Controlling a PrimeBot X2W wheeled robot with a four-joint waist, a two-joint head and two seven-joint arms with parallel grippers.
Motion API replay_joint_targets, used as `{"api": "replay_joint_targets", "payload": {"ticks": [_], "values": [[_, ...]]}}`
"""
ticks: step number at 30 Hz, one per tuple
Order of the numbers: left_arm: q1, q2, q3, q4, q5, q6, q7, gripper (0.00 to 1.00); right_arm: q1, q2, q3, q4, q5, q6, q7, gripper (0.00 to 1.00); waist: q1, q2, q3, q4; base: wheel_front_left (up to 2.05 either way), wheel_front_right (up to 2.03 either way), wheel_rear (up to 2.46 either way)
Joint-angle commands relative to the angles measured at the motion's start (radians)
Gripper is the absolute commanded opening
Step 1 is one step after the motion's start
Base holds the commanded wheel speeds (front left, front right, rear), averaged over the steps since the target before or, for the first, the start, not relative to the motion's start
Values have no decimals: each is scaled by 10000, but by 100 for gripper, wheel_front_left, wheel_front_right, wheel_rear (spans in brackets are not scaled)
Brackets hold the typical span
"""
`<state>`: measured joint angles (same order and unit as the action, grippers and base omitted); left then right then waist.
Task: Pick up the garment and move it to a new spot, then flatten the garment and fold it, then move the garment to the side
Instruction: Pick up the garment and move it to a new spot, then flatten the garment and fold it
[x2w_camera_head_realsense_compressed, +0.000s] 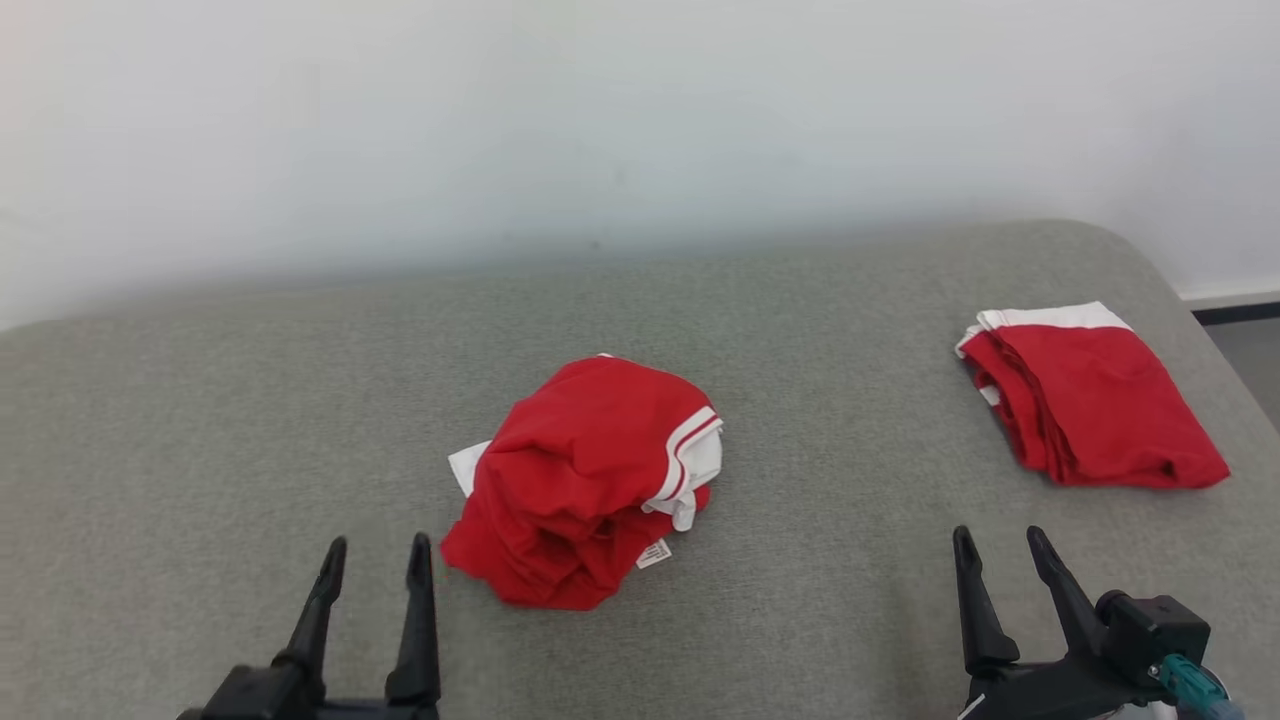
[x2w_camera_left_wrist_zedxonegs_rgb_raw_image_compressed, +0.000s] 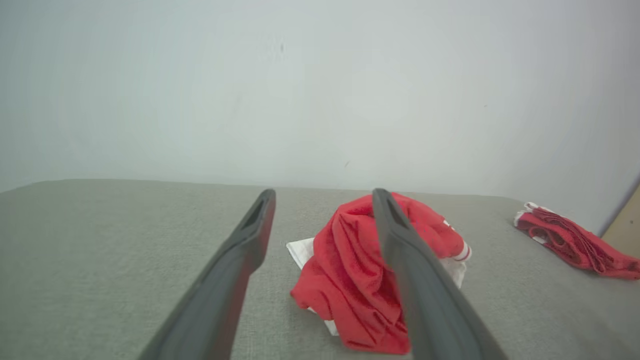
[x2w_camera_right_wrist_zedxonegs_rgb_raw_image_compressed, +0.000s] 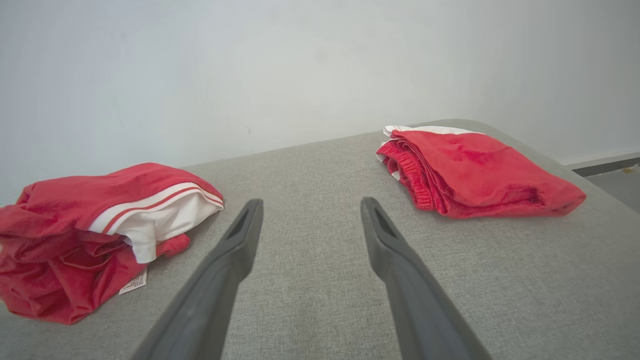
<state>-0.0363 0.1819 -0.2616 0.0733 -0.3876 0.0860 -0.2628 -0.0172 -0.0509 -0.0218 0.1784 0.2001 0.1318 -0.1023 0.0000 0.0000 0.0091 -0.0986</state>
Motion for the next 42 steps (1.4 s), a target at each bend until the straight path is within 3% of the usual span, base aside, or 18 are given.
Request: {"api": "replay_joint_targets", "payload": {"ticks": [1,10,16,42], "values": [[223,-44,122,-70,121,-96,-22,100,112,9,6,18,-36,-25,-50,100,0,0,-153,321,0,0,0],[1234,-521,1882,-612,778,-1005,-25,100,118,0,314,180,-66,-25,-253,100,0,0,-378,826,0,0,0],[1774,-640,2249,-216,1272,-1542,-26,100,216,3,463,407,-416,-25,-294,100,0,0,-511,1019,0,0,0],[1699,-1090,2454,167,1919,-1874,-27,100,205,4,497,478,-393,-25,-85,100,0,0,-378,1070,0,0,0]]}}
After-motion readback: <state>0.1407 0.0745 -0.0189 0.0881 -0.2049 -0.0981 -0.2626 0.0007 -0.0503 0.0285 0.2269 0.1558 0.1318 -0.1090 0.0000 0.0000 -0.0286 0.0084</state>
